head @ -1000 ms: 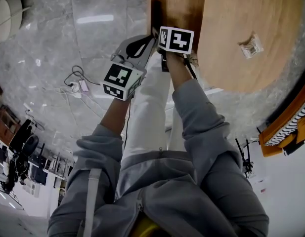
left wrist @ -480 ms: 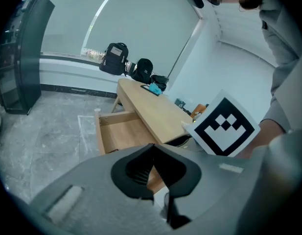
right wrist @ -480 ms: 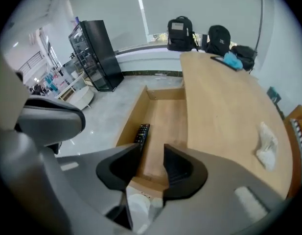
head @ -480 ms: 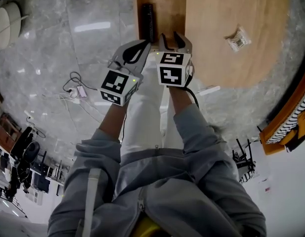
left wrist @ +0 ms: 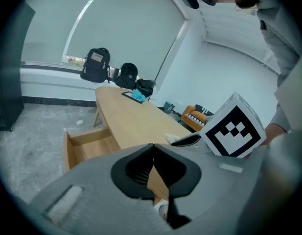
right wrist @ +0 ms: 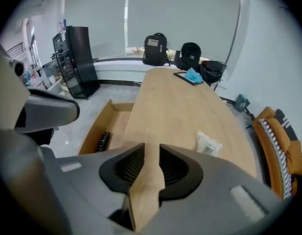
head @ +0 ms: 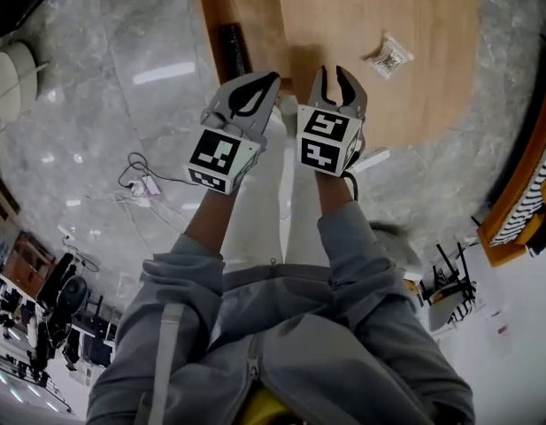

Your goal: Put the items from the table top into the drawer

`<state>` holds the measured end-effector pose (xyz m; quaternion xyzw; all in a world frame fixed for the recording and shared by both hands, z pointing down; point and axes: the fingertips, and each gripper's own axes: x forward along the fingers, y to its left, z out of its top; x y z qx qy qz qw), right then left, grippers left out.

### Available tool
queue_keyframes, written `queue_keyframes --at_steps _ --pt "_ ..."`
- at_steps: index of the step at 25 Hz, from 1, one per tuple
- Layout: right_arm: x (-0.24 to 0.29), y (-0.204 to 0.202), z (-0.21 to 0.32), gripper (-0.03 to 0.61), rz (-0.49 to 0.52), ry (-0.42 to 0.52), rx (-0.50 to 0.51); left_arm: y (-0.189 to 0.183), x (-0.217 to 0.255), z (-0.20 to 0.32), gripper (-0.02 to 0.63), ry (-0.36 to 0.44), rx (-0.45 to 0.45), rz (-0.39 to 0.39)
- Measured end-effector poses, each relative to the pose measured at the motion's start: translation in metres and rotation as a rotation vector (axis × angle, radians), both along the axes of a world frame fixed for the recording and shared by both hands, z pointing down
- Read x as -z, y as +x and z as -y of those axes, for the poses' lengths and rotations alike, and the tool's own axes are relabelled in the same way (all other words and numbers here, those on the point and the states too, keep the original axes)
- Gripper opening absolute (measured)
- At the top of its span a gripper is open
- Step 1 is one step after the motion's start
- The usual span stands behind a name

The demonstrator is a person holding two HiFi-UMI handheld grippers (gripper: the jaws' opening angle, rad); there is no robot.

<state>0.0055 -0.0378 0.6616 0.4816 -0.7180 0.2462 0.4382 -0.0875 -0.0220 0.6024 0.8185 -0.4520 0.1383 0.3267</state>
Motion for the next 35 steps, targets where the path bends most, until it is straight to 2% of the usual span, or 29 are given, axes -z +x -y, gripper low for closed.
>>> queue_keyframes --at_steps 7,13,19,27,35 --pt "0.015 0.084 0.03 0.12 -0.013 0.046 -0.185 0.069 0.007 0.033 0.005 0.022 -0.113 -0.017" --pt "0.013 0.123 0.039 0.149 0.012 0.042 -0.31 0.113 0.003 0.053 0.005 0.006 -0.211 -0.032" --pt "-0.001 0.135 0.046 0.206 0.085 -0.014 -0.384 0.14 -0.001 0.072 0.005 -0.002 -0.265 -0.025" --pt "-0.039 0.135 0.051 0.342 0.193 -0.16 -0.491 0.152 -0.018 0.082 0.005 -0.039 -0.279 -0.015" --pt "-0.064 0.136 0.057 0.347 0.176 -0.243 -0.543 0.143 -0.025 0.083 0.005 -0.067 -0.262 -0.008"
